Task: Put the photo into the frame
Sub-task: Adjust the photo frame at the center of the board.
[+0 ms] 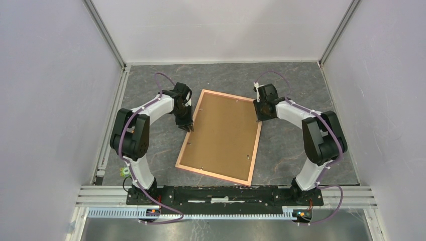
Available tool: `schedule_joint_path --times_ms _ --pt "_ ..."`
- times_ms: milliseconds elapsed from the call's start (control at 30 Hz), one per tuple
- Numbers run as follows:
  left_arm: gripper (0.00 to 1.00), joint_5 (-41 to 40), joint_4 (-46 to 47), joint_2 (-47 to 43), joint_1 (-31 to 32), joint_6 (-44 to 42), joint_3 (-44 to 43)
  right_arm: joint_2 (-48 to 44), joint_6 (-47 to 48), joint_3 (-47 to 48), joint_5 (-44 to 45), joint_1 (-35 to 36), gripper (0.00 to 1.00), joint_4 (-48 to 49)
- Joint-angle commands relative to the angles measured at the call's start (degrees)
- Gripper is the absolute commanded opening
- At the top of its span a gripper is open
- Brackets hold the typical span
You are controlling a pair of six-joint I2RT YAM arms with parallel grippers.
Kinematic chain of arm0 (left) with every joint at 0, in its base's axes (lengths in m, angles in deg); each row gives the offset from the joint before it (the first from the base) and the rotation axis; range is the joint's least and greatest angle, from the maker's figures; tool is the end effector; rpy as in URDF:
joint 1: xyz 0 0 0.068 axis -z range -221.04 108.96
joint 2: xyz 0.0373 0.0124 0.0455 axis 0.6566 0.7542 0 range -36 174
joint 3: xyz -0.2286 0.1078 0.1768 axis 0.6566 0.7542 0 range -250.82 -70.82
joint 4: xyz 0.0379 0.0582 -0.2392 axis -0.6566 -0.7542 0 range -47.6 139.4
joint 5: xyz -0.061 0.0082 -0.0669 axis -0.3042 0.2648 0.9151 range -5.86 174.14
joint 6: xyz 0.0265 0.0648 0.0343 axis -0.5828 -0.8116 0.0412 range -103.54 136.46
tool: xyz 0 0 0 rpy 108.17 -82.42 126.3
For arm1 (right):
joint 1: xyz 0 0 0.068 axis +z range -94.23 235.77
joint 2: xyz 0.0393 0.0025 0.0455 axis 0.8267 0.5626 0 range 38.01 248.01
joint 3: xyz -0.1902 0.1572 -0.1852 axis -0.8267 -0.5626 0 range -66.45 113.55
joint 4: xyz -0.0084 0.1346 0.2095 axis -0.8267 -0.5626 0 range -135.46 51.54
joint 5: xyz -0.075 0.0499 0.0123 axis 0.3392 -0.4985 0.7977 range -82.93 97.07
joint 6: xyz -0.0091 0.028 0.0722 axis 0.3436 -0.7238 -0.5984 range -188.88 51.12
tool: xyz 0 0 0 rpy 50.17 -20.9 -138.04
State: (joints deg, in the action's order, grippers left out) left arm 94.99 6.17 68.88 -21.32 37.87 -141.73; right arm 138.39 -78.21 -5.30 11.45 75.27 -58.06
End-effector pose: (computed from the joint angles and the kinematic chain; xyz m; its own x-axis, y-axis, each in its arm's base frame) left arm 0.3289 -0.1313 0.1884 -0.9899 -0.0259 -0.1394 0.0102 0.9677 -0.2518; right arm 0.3452 0.1169 0.1890 -0.8438 -0.1275 -0.5213 -0.1611 0.9867 0.0195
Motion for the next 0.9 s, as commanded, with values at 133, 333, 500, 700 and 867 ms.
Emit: schedule_joint_path --times_ms 133,333,500,700,867 --pt "0.29 7.8 1.4 0.0 0.8 2.1 7.9 3.9 5.3 7.7 -7.1 1.3 0.05 -0.9" --pt "0.31 12.6 3.8 -5.6 0.7 4.7 12.9 7.3 3.4 14.6 -7.7 1.0 0.30 -3.3" --pt "0.37 8.8 -0.3 -9.1 -1.3 2.7 7.3 3.7 1.6 13.9 -1.6 1.0 0.60 -3.7" --pt "0.61 0.7 -2.0 -8.4 -5.9 2.7 1.3 0.8 -4.3 11.4 0.9 0.9 0.71 -3.8" --pt "0.64 -5.5 -2.7 -3.8 -6.1 1.8 -1.9 2.3 -11.3 11.4 2.3 1.0 0.72 -5.1"
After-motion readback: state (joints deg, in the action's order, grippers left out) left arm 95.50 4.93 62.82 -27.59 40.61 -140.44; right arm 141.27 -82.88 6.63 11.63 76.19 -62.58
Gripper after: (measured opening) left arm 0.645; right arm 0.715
